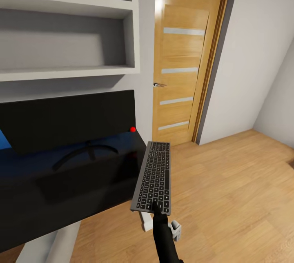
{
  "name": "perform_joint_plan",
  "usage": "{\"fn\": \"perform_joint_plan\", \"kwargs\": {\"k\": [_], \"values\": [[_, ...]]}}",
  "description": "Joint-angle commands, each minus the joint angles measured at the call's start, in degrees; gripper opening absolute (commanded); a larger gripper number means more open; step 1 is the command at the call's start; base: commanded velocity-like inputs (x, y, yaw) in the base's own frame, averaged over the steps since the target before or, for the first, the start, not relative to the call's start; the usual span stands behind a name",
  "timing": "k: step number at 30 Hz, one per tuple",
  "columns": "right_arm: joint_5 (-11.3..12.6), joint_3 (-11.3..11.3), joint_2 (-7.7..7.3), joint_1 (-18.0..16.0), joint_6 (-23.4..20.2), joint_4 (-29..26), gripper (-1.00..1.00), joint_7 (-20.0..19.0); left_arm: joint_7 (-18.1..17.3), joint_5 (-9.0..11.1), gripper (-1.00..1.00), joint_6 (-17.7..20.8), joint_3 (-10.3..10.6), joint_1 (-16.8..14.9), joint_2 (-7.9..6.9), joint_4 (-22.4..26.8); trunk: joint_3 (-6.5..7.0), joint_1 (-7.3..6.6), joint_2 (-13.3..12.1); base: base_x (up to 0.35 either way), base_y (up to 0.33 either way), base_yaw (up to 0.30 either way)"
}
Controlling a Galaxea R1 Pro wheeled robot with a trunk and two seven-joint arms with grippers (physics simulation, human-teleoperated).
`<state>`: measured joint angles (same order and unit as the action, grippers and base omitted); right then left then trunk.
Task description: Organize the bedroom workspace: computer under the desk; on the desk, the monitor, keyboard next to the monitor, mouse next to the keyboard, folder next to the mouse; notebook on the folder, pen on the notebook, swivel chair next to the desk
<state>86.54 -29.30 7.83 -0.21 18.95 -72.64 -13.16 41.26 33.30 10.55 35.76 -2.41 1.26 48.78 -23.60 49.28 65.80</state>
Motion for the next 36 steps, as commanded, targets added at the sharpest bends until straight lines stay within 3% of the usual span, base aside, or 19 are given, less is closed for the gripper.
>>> {"fn": "perform_joint_plan", "kwargs": {"k": [1, 19, 36], "values": [[0.6, -0.1, 0.0, 0.0, 0.2, 0.0, -1.0, -0.4, 0.4, 0.2, 1.0, 0.3, 0.2, 0.0, -0.03, 0.1, -0.24, 0.23, 0.5, 0.0, 0.0, 0.0], [0.5, 0.0, 0.03, 0.0, 0.4, 0.0, -1.0, -0.1, 0.4, 0.2, 1.0, 0.3, 0.2, -0.1, -0.12, 0.1, -3.47, 4.18, 7.7, 0.0, 0.0, 0.011], [0.1, 0.0, -0.02, 0.0, 0.3, 0.0, -1.0, -0.4, 0.4, 0.4, 1.0, 0.3, -0.1, 0.0, -0.26, 0.1, -3.47, 4.18, 7.7, 0.0, 0.0, 0.033]]}}
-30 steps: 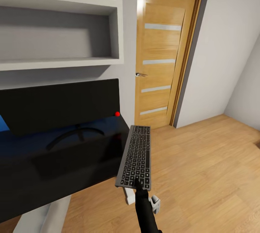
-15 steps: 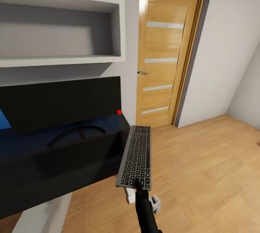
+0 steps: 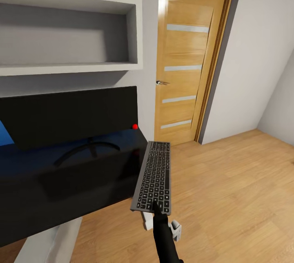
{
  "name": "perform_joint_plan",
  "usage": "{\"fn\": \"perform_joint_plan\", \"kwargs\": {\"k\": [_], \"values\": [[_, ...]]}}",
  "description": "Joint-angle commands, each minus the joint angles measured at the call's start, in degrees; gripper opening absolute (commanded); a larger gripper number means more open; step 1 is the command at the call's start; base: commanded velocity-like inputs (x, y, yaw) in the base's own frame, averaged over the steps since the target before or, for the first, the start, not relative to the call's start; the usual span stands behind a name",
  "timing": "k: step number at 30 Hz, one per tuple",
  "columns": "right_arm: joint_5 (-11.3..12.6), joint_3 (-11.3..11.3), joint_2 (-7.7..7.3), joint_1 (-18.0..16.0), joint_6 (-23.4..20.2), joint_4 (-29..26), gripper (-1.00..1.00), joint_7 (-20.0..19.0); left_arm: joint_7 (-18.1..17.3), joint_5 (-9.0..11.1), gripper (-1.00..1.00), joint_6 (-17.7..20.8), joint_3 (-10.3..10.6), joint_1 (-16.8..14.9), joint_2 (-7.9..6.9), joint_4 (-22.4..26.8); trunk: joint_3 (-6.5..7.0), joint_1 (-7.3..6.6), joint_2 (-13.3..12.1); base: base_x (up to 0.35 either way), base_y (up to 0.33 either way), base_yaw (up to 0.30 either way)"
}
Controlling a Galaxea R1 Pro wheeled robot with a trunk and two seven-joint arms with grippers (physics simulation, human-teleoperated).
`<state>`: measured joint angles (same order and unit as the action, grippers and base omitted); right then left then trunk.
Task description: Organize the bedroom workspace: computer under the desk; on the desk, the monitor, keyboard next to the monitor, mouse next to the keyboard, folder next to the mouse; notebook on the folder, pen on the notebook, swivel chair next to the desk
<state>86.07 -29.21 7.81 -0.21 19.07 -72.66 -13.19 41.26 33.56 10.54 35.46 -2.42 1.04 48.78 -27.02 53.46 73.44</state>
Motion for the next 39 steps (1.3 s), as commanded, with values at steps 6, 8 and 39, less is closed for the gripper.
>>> {"fn": "perform_joint_plan", "kwargs": {"k": [6, 8, 39], "values": [[0.8, -0.2, 0.0, 0.0, 0.1, 0.0, -1.0, -0.3, 0.4, -0.1, 1.0, 0.3, 0.2, 0.0, 0.01, 0.0, -0.05, 0.0, 0.0, 0.0, 0.0, 0.0], [0.9, -0.3, -0.02, 0.0, 0.2, 0.0, -1.0, -0.4, 0.4, -0.1, 1.0, 0.3, 0.2, -0.1, 0.02, 0.0, -0.05, 0.0, 0.0, 0.0, 0.005, 0.0], [0.7, 1.6, 0.1, 0.0, 0.2, 1.3, -1.0, -0.2, 0.4, -0.1, 1.0, 0.3, 0.6, 0.0, 0.1, -0.1, -0.05, 0.0, 0.0, 0.048, 0.031, 0.0]]}}
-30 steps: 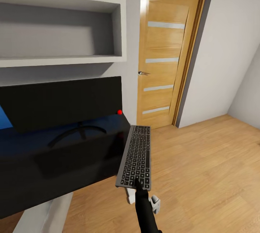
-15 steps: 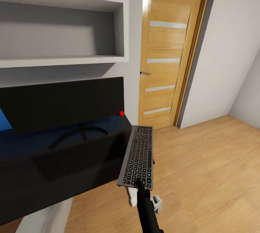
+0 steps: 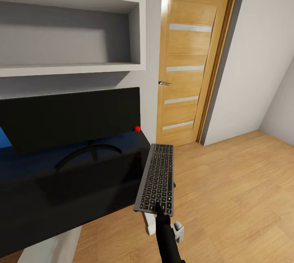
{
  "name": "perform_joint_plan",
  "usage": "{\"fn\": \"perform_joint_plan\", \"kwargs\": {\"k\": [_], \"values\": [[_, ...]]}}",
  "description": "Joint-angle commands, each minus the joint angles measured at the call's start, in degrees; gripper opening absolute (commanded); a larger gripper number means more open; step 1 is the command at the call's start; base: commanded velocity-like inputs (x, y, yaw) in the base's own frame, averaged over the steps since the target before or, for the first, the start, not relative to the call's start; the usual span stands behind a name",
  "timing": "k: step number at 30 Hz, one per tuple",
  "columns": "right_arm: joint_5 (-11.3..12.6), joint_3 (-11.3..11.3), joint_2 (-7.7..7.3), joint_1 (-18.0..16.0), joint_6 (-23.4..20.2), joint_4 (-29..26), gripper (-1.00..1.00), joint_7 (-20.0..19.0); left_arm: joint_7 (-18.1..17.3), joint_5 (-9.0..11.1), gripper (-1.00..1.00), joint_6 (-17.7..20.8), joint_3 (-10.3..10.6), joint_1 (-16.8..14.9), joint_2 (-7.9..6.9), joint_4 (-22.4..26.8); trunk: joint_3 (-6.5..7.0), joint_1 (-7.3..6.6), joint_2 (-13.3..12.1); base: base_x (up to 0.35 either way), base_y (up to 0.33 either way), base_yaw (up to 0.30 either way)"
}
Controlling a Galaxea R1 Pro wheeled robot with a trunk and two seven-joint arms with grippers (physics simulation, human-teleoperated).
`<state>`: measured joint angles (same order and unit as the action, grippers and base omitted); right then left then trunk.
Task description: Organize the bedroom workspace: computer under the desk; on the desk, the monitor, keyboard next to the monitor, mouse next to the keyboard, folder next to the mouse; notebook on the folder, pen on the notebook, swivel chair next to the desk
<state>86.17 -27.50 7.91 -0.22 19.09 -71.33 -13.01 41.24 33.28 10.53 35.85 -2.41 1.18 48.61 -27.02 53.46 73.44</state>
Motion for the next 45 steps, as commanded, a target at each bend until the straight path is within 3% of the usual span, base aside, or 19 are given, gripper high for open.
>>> {"fn": "perform_joint_plan", "kwargs": {"k": [1, 5, 45], "values": [[0.6, -0.1, -0.01, 0.0, 0.2, 0.0, -1.0, -0.4, 0.4, 0.2, 1.0, 0.3, 0.2, 0.0, -0.04, 0.1, -0.05, 0.0, 0.0, 0.0, 0.0, 0.0], [0.5, -0.1, 0.0, 0.0, 0.2, 0.0, -1.0, -0.3, 0.4, 0.2, 1.0, 0.3, 0.2, 0.0, -0.04, 0.1, -0.05, 0.0, 0.0, 0.0, 0.0, 0.0], [0.3, -0.1, -0.09, 0.0, 0.2, 0.0, -1.0, -0.3, 0.4, 0.2, 1.0, 0.3, 0.2, 0.0, 0.05, 0.1, -7.23, 8.79, 16.1, 0.0, 0.0, 0.0]]}}
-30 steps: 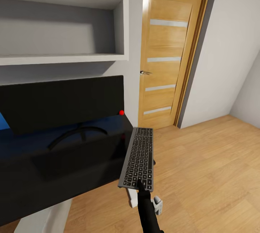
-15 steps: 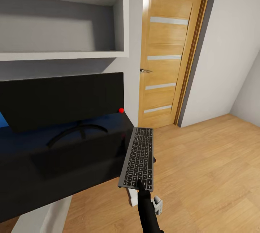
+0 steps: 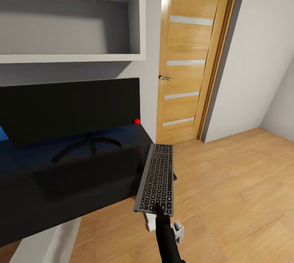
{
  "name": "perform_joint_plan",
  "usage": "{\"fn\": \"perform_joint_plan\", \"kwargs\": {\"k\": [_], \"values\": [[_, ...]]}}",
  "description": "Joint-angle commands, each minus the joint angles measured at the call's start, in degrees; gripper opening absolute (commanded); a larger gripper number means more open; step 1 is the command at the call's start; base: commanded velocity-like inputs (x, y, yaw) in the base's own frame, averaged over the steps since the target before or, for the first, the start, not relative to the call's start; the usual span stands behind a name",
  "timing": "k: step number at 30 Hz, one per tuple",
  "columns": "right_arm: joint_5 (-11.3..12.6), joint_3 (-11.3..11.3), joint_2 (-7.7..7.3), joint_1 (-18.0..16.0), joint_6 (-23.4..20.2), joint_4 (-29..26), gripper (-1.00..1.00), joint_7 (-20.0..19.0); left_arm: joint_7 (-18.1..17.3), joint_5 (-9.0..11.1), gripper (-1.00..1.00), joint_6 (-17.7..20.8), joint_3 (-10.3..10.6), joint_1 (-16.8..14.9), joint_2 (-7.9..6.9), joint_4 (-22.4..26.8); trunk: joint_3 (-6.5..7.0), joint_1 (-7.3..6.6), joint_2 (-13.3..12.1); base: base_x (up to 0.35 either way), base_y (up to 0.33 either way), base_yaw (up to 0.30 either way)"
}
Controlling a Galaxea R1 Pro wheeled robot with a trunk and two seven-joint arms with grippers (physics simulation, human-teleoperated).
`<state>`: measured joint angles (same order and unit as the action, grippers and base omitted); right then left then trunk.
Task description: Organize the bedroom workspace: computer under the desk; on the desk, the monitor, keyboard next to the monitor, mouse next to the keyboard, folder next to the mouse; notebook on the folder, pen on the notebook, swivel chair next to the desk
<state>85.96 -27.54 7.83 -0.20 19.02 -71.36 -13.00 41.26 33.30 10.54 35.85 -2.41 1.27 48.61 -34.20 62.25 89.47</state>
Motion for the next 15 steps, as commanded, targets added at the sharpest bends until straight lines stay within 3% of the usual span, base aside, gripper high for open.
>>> {"fn": "perform_joint_plan", "kwargs": {"k": [1, 15], "values": [[0.5, -0.1, 0.01, 0.0, 0.2, 0.0, -1.0, -0.4, 0.4, 0.2, 1.0, 0.3, 0.2, 0.0, -0.04, 0.1, -0.05, 0.01, 0.0, 0.0, 0.0, 0.0], [0.5, -0.1, 0.05, -0.1, 0.3, 0.0, -1.0, -0.3, 0.4, 0.2, 1.0, -3.3, 0.4, 0.0, -0.12, 0.1, -0.05, 0.01, 0.0, 0.0, 0.0, 0.0]]}}
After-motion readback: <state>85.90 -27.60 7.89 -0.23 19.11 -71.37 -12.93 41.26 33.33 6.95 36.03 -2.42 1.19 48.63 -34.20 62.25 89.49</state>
